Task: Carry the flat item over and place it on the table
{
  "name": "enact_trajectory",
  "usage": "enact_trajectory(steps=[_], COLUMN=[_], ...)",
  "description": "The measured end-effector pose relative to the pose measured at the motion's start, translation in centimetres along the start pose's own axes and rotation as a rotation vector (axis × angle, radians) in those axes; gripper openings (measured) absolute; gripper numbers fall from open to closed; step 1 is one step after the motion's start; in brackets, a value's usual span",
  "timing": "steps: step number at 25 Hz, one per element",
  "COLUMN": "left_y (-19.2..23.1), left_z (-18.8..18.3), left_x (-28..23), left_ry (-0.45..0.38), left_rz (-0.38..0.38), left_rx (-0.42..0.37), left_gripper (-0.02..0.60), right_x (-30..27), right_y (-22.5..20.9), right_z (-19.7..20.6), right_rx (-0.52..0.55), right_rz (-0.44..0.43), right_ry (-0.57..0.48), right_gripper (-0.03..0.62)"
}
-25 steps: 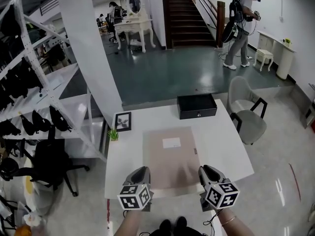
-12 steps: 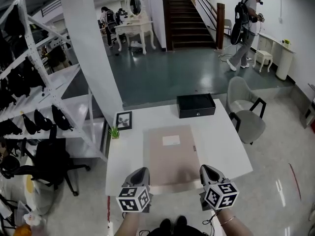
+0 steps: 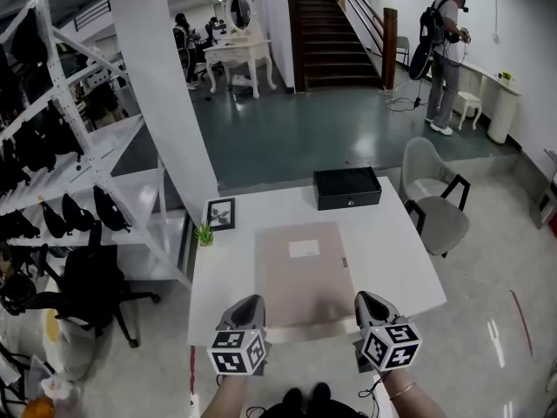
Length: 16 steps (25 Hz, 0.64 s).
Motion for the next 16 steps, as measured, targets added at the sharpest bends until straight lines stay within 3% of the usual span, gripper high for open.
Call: enact_trajectory(steps=[16], left_y=[0.71], left_z=[-0.06], left_x=[-0.99], left_ry=[0.026], left_rz=[0.024], left_rx=[0.024], left_gripper=[0.025], right_x=[-0.83], right_y=[-0.19], right_z=[0.03], right_rx=[-0.019], right_rz=[0.022], right_ry=[0.009], right_gripper=[0.0])
Point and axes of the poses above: the fingertips, and each gripper's own axes: x backward along the fingers, y to its left, z out of its underside, the point moved 10 cm from there along x, backward along the fingers, and after that the axes turned 14 degrees about y, right-handed, at the moved point
